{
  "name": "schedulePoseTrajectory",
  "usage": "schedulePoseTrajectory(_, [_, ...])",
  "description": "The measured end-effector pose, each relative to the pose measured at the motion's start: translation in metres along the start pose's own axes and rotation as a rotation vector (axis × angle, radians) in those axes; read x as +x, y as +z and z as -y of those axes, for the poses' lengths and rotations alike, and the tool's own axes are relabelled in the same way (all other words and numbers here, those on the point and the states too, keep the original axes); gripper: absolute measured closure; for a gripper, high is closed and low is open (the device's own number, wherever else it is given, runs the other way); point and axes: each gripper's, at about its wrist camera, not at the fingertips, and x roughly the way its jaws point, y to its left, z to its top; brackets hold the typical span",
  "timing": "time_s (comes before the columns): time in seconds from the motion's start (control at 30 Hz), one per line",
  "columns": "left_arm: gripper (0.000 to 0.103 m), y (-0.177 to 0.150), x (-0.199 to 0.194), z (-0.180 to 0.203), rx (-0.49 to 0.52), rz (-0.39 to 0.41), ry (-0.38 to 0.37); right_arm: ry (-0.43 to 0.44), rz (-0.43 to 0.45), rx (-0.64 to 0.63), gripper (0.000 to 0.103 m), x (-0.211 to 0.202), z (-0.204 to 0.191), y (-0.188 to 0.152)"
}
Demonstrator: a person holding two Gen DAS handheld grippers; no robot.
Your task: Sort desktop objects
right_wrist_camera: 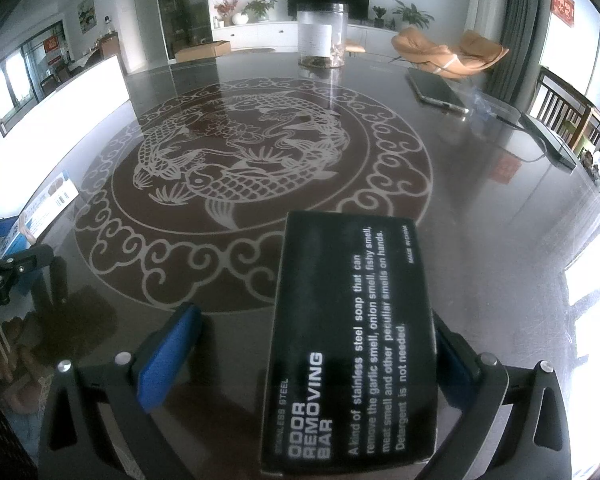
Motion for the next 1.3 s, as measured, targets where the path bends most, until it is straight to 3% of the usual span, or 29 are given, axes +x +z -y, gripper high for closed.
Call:
schedulePoseTrajectory(0.53, [0.0, 0.001, 0.001, 0.001, 0.001, 0.0, -0.001, 0.013, 0.003, -0.011, 0.0, 0.0, -0.003, 0.002])
schedulePoseTrajectory(0.7, [0.0, 0.001, 0.002, 0.001, 0.001, 0.0, -0.001, 0.085, 0.035, -0.104, 0.024, -0.003, -0.021, 0.004])
schedulePoseTrajectory(0.77, [0.0, 0.001, 0.002, 0.001, 0.0, 0.0, -0.001, 0.123, 0.048, -0.153, 0.041, -0.001, -0.033, 0.01])
schedulePoseTrajectory(0.93, [0.0, 0.001, 0.0, -0.005, -0.04, 0.001, 0.03, 0.22, 0.053, -0.29, 0.043, 0.024, -0.072, 0.044])
schedulePoseTrajectory(1.1, [0.0, 0.001, 0.0, -0.02, -0.119, 0.002, 0.078, 0.372, 0.065, -0.533, 0.044, 0.047, -0.124, 0.072])
schedulePoseTrajectory(1.2, [0.0, 0.002, 0.0, -0.02, -0.119, 0.002, 0.08, 0.455, 0.059, -0.625, 0.041, 0.059, -0.136, 0.087])
schedulePoseTrajectory(1.23, [0.0, 0.002, 0.0, -0.02, -0.119, 0.002, 0.08, 0.461, 0.049, -0.627, 0.028, 0.065, -0.136, 0.091])
schedulePoseTrajectory(1.27, [0.0, 0.002, 0.0, -0.02, -0.119, 0.001, 0.08, 0.437, 0.028, -0.612, 0.004, 0.072, -0.135, 0.096])
schedulePoseTrajectory(1.3, [0.0, 0.002, 0.001, -0.02, -0.119, 0.002, 0.08, 0.435, 0.002, -0.592, 0.0, 0.08, -0.133, 0.098])
